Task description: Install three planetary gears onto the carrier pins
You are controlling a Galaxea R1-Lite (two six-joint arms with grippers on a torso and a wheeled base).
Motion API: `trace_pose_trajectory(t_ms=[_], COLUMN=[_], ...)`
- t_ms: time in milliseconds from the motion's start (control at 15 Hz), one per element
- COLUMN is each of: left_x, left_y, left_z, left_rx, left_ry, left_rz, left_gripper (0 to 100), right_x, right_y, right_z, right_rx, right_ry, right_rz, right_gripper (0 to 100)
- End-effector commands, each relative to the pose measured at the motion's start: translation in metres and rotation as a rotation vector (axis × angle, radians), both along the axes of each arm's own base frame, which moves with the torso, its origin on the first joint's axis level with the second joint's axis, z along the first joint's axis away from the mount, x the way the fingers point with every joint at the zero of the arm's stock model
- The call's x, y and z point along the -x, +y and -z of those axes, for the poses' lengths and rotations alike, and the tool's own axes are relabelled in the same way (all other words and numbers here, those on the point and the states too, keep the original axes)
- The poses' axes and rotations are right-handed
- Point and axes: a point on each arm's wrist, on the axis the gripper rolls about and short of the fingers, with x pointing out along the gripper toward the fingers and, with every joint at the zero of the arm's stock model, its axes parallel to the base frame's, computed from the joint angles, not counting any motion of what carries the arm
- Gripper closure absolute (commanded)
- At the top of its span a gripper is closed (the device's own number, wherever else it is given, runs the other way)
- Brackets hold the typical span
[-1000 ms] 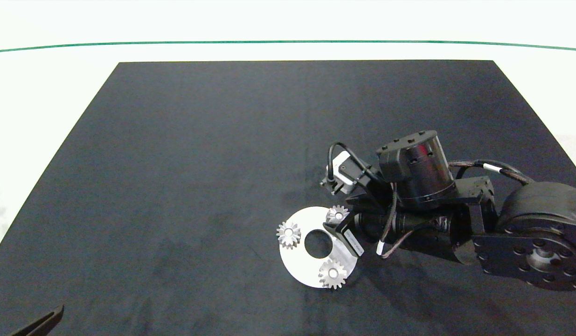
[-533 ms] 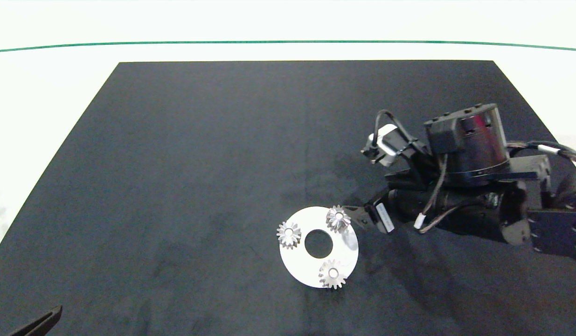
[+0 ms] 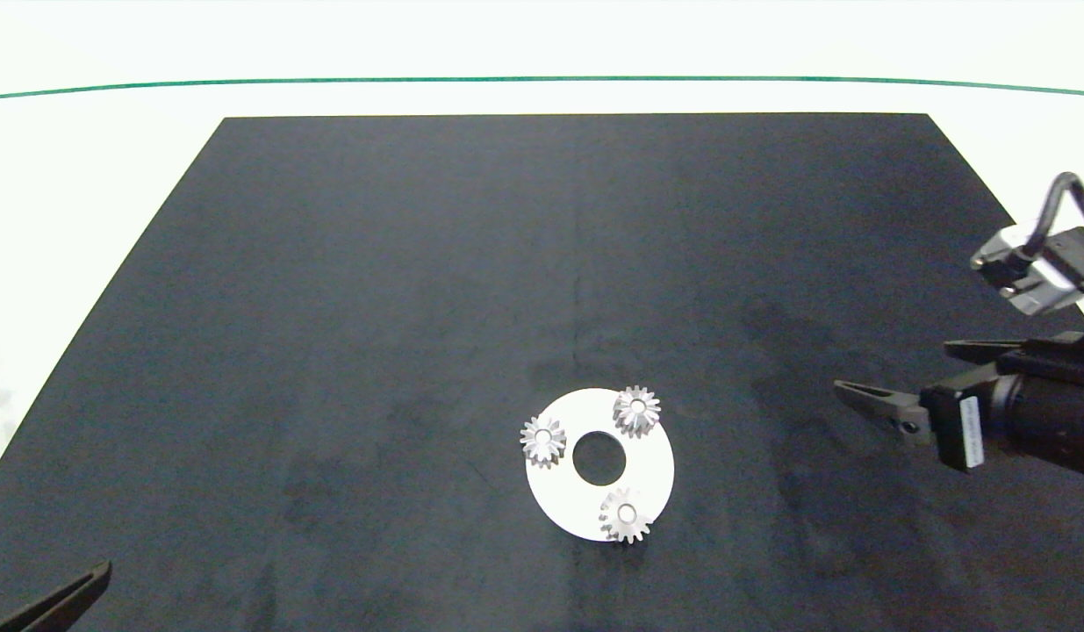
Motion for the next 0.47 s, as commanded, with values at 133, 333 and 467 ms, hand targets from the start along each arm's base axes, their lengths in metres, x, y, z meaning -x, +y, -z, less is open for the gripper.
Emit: trace_pose_trajectory(t_ms=[133,333,467], left_x=[0.004,0.022,0.038], left_y=[0.006,0.009,0.01], left_z=[0.001,0.004,0.011], left_rx=[0.001,0.004,0.008], left_ry=[-0.019,-0.085,-0.141], left_rz=[-0.164,-0.233,-0.246], left_gripper=[0,0,0], right_x=[0.062,0.108,0.138], right_y=[-0.035,-0.06,-0.075], right_z=[-0.015,-0.014,-0.006], right_rx=[-0.028,-0.019,-0.014], right_ry=[-0.152,-0.159,-0.158], right_rz=[0.124,0.173,0.208], right_gripper=[0,0,0])
